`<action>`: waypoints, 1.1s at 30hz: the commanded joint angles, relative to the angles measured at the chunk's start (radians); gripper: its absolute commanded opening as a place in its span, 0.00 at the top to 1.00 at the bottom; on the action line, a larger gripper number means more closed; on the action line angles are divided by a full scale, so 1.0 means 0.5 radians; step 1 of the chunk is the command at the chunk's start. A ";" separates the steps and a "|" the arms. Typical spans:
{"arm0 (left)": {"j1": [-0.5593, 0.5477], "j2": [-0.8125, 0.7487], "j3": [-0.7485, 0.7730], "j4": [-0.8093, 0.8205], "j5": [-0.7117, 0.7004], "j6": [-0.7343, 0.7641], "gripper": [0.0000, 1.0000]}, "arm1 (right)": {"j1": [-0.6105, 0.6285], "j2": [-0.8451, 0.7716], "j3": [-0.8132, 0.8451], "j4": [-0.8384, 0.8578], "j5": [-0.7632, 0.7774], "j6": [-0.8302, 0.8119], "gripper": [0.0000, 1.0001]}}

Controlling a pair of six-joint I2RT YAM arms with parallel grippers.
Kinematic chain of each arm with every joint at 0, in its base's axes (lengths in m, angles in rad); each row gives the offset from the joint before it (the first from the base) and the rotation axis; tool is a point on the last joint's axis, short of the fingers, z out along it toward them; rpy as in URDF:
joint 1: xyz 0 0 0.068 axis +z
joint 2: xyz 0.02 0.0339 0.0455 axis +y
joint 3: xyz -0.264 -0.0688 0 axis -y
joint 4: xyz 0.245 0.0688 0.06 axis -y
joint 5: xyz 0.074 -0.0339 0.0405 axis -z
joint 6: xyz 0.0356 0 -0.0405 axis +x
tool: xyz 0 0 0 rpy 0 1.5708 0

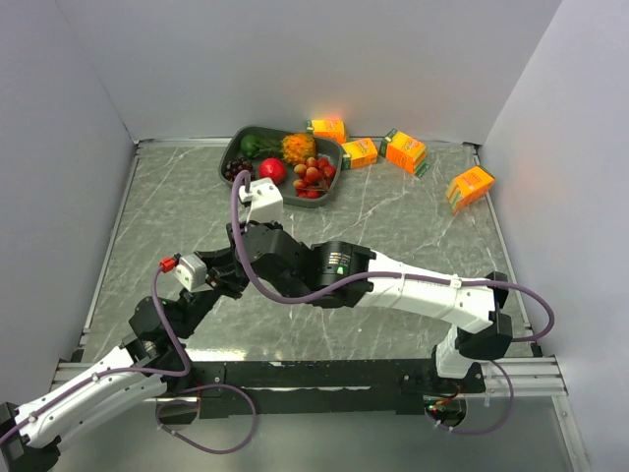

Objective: Insert the wireless bluetooth earbuds into the charging case
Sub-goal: Place the earbud in the charging case.

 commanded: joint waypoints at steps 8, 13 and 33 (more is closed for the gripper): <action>-0.005 -0.024 0.074 0.153 0.035 -0.023 0.99 | -0.008 0.019 0.147 -0.119 0.050 -0.017 0.44; -0.005 -0.018 0.067 0.172 0.028 -0.029 0.99 | -0.008 -0.003 0.147 -0.143 0.056 -0.005 0.43; -0.005 -0.027 0.055 0.181 0.031 -0.030 0.99 | -0.008 -0.518 -0.346 0.362 0.114 -0.348 0.49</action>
